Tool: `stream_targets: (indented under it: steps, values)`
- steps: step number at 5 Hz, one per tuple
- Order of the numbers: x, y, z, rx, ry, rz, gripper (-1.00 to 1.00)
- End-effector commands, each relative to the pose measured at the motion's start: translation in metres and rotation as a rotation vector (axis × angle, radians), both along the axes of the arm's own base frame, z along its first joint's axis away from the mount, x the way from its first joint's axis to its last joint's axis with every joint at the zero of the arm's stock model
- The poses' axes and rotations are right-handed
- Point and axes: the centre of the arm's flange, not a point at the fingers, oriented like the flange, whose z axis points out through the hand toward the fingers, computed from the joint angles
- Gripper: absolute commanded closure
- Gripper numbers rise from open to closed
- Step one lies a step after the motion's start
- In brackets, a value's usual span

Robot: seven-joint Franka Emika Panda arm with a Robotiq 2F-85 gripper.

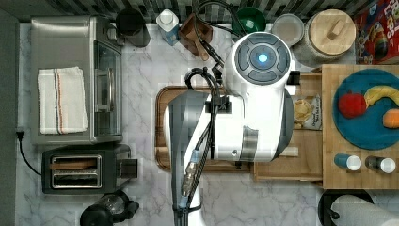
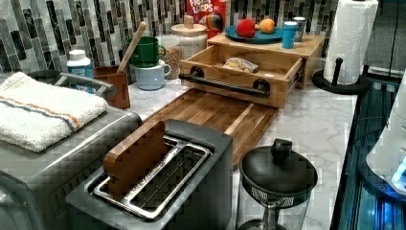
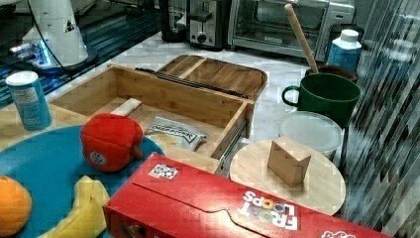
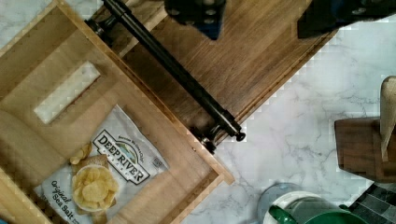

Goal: Close the drawer.

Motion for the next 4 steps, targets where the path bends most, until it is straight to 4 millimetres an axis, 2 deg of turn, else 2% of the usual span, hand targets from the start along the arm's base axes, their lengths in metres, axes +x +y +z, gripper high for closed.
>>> stream_targets:
  steps: [1, 2, 3, 4]
  values:
    - [0.001, -0.001, 0.000, -0.001, -0.003, 0.013, 1.00]
    - [-0.004, 0.010, -0.008, 0.011, -0.046, 0.065, -1.00]
    - [-0.005, 0.019, -0.009, 0.067, -0.009, 0.215, -1.00]
    - [-0.010, 0.043, -0.018, 0.045, -0.009, 0.385, -1.00]
